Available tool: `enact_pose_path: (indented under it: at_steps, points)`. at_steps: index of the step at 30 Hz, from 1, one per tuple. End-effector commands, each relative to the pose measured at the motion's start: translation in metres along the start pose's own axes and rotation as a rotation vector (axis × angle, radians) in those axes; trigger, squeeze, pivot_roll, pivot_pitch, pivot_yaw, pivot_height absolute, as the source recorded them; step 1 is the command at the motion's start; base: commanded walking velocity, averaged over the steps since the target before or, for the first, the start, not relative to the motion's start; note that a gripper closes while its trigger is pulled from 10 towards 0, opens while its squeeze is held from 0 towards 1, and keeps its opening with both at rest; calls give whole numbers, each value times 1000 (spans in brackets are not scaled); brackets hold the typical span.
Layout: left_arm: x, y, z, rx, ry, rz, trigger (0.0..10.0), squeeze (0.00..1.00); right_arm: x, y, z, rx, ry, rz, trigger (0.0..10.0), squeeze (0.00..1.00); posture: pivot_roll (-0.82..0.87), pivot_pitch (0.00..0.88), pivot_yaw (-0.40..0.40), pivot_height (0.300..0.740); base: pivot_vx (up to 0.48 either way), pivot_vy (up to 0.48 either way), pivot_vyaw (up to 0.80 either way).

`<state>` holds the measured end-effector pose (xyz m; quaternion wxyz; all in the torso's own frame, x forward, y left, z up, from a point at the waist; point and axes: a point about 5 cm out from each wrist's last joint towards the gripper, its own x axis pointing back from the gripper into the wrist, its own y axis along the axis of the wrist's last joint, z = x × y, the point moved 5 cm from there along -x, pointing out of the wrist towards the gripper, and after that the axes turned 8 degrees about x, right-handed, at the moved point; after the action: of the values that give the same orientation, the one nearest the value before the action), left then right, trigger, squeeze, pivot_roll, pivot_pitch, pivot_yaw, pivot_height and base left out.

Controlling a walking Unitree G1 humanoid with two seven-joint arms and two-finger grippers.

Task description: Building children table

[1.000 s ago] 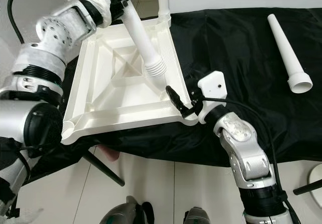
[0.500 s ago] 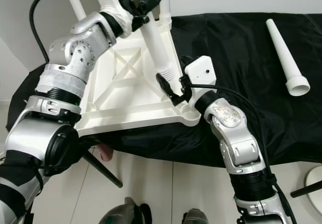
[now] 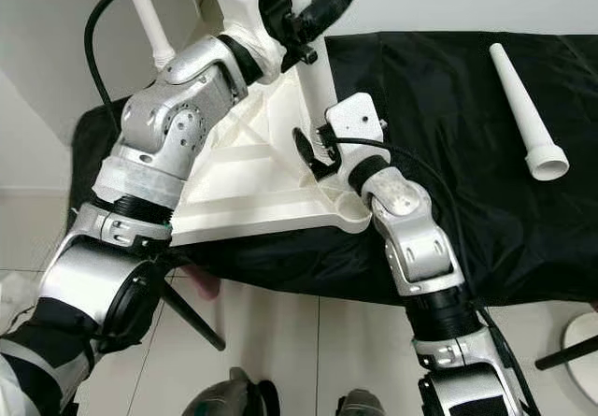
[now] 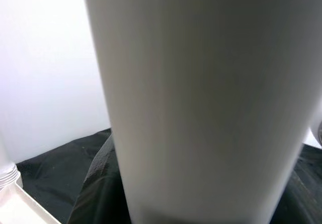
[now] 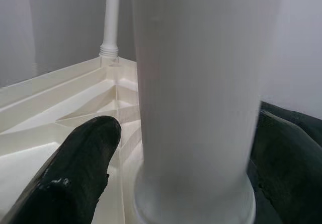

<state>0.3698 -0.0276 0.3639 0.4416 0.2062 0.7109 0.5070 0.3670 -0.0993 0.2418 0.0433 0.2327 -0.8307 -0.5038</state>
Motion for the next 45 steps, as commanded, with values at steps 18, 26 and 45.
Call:
enact_pose_path:
  at_steps: [18, 26, 45]
  points:
    - [-1, 0, -11, -37, -6, -9, 10000, 0, -10, 19, 6, 63, 12, -84, 10000, 0, -40, 0, 119, 740, 0, 0, 0]
    - [-2, 0, -15, -41, -20, -9, 10000, 0, -10, 13, 8, 45, 13, -59, 4941, 0, -40, 0, 121, 740, 0, 0, 0]
    - [-4, 4, -28, -52, -69, -19, 10000, 106, -13, 0, 1, -7, -54, 14, 10000, 0, -31, 0, 125, 740, 0, 0, 0]
